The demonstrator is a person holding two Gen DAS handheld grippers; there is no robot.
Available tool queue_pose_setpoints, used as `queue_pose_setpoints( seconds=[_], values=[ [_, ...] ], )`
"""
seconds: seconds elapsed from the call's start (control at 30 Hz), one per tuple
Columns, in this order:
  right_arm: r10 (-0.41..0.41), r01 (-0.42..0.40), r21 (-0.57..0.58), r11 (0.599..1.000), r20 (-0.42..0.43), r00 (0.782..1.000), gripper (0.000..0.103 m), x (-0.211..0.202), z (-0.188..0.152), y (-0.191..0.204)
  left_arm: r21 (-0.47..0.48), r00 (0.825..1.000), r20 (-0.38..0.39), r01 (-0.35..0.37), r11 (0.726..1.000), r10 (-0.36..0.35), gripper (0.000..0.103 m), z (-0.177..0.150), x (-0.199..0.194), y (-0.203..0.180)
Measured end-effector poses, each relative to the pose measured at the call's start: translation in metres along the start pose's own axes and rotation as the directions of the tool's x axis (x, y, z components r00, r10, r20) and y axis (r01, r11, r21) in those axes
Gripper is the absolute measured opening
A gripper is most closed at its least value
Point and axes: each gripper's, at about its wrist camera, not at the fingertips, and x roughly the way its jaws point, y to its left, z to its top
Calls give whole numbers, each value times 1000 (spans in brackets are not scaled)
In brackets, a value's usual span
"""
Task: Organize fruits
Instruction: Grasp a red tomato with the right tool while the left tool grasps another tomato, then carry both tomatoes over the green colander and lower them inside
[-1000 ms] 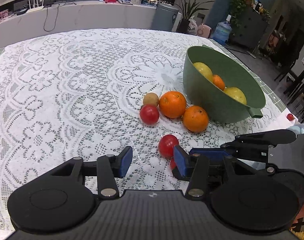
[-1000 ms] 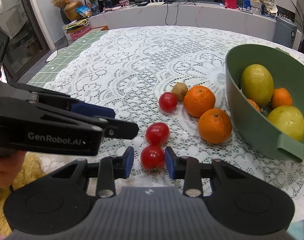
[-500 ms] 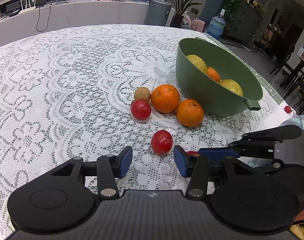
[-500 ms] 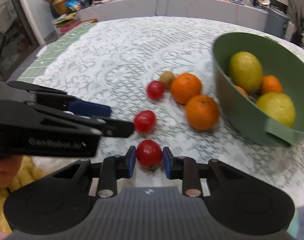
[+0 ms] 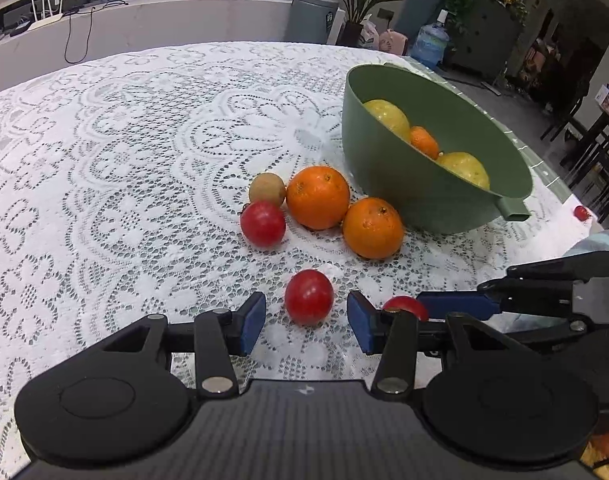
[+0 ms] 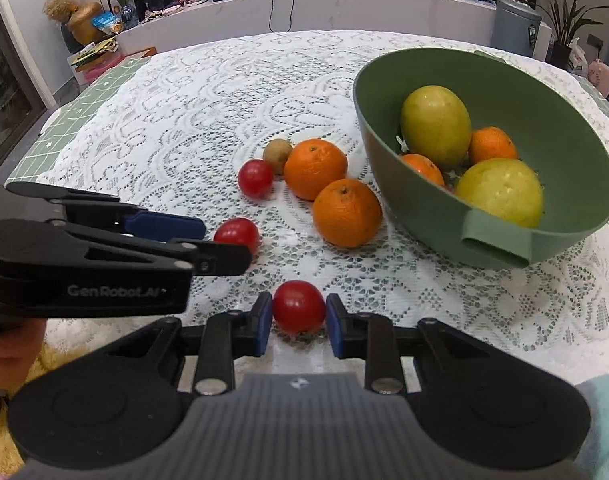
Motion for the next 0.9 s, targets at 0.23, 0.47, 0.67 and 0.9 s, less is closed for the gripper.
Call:
queue_pose_setpoints(
  seconds=[0.23,0.47,0.67,0.9],
  values=[
    [6,-6,8,1000,1,1000,26,1,0,0,18,1000,-8,-11,1000,12,40,0,8,-2],
    [7,-7,11,1000,1,1000,25,1,0,-1,13,1000,8,-1,1000,1,31,0,7,-3],
    [18,-18,14,1000,12,1000,25,-2,-1,0,-22,999,31,-16,1000,16,30,-2,-1,-2],
    [26,-28,18,999,72,997,25,-20,-4,-2,-38,997,66,-39,999,41,30,-3,-19,-12]
  ],
)
